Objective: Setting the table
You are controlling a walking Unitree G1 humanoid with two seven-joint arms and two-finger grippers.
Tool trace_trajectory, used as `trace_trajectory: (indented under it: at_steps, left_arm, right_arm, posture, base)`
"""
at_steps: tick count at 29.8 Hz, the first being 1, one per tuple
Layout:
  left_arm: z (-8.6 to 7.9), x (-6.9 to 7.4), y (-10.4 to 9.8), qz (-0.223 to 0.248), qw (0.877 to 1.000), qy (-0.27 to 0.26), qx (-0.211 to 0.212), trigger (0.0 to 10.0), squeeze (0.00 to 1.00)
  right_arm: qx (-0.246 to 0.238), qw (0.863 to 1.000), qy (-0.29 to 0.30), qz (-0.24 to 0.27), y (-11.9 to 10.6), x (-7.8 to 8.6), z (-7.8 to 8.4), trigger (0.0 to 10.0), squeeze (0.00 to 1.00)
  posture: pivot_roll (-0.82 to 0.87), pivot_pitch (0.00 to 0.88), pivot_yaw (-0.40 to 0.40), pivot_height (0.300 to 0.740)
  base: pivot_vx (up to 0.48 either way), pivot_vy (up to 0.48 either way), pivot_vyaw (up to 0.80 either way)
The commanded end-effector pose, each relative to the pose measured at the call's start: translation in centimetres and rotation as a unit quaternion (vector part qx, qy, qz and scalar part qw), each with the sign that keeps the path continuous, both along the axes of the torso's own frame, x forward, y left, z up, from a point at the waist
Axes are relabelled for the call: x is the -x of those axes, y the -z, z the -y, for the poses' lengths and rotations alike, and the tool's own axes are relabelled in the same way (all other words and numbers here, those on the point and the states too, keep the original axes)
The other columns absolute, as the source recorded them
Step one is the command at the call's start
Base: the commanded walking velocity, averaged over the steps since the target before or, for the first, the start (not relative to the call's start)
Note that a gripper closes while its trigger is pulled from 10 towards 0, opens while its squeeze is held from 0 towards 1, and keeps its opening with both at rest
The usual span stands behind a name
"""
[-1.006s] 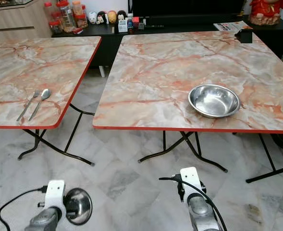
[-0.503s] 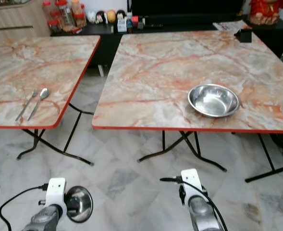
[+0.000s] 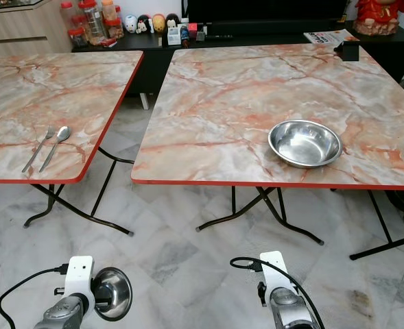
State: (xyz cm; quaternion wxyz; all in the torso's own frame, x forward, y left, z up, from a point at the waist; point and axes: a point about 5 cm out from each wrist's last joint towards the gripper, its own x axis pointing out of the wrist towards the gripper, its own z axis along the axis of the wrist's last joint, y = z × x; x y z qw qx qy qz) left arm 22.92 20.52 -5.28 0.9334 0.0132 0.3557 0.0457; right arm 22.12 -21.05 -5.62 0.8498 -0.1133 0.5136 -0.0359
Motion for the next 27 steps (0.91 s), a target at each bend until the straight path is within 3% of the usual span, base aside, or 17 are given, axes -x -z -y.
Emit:
trace_trajectory:
  at_steps: [1, 16, 27]
  left_arm:
    - [-0.2, 0.3, 0.2, -0.002, 1.0, -0.008, 0.0, 10.0, 0.0]
    - [0.1, -0.5, -0.3, 0.011, 1.0, -0.004, 0.0, 10.0, 0.0]
    - [0.4, -0.7, -0.4, 0.012, 1.0, 0.006, 0.0, 10.0, 0.0]
  right_arm:
    - [-0.005, 1.0, -0.006, -0.018, 0.2, 0.2, 0.0, 10.0, 0.0]
    - [-0.022, 0.999, -0.009, -0.035, 0.8, 0.9, 0.0, 10.0, 0.0]
    - [-0.022, 1.0, 0.002, -0.014, 1.2, 2.0, 2.1, 10.0, 0.0]
  posture:
    - [-0.1, 0.033, 0.049, 0.74]
    - [-0.08, 0.034, 0.042, 0.74]
    - [-0.09, 0.016, 0.049, 0.74]
  base:
    - [0.0, 0.0, 0.0]
    - [0.0, 0.0, 0.0]
    - [0.0, 0.0, 0.0]
